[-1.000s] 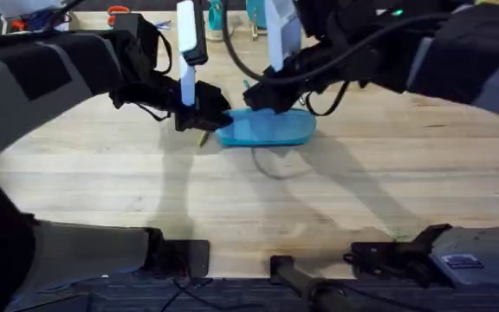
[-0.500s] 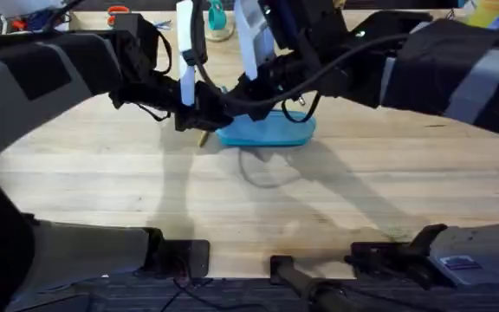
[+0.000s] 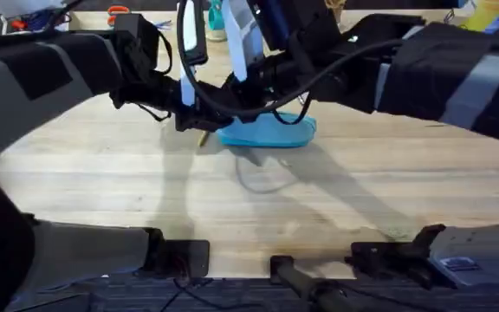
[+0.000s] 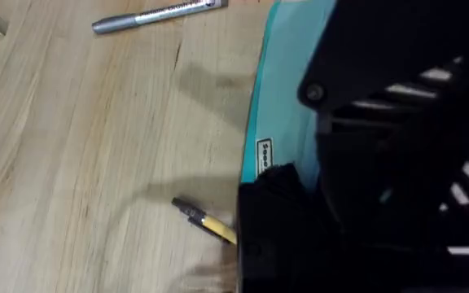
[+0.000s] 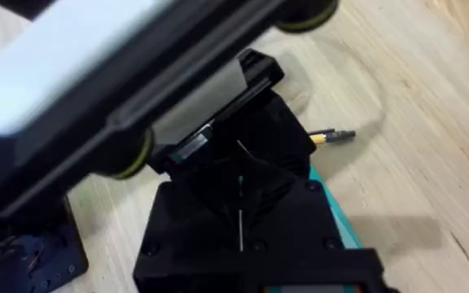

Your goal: Unzip the bag, pick up the pens from the table one at a time and place them inside, then zip the bag closed.

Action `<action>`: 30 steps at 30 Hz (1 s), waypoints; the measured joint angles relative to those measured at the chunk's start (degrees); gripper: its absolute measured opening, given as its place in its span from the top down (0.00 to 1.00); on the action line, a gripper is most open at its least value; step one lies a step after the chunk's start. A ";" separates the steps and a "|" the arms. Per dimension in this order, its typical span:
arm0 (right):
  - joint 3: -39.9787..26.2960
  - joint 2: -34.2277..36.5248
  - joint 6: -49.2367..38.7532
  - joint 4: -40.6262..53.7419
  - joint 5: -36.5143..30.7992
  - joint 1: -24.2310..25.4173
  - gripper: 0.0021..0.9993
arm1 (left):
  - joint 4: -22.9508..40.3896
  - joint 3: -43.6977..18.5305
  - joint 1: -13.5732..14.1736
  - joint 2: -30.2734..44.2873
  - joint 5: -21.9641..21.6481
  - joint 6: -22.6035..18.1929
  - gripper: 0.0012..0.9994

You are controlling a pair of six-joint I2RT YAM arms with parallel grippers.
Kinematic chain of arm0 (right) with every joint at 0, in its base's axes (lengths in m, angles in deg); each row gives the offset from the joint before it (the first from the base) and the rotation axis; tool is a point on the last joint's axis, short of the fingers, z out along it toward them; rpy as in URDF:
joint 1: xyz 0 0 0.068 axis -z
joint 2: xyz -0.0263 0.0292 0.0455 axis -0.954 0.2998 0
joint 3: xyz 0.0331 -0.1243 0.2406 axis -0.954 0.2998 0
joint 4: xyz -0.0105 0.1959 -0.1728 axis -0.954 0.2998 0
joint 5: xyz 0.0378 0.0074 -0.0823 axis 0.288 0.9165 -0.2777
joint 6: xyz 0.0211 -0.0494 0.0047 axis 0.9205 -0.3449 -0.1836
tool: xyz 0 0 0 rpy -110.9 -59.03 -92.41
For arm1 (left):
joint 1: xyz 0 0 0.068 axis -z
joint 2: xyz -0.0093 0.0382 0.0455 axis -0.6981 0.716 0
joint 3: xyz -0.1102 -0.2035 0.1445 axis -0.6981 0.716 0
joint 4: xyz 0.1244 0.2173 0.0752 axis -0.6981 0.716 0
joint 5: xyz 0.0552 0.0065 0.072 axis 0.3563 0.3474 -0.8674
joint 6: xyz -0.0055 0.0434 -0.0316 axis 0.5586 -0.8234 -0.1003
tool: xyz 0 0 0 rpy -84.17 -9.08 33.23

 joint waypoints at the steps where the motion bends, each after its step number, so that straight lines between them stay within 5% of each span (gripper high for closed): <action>1: 0.00 0.00 0.00 0.00 0.06 0.02 0.97 | 0.00 0.00 0.00 0.01 0.00 0.00 0.96; 5: -0.02 -0.09 0.20 -0.02 0.31 0.19 0.92 | -0.02 0.00 0.00 -0.01 0.00 0.00 0.96; 12: -0.22 -3.04 0.20 3.62 0.61 5.09 0.00 | -0.02 0.00 0.00 0.01 0.07 -0.17 0.96; 27: -0.44 -10.04 0.19 10.32 -9.92 12.65 0.00 | -0.04 0.00 0.04 0.01 0.04 -0.19 0.95; 30: -0.48 -10.21 0.17 10.36 -11.57 12.68 0.00 | -0.46 -0.02 0.04 0.01 0.17 -0.39 0.56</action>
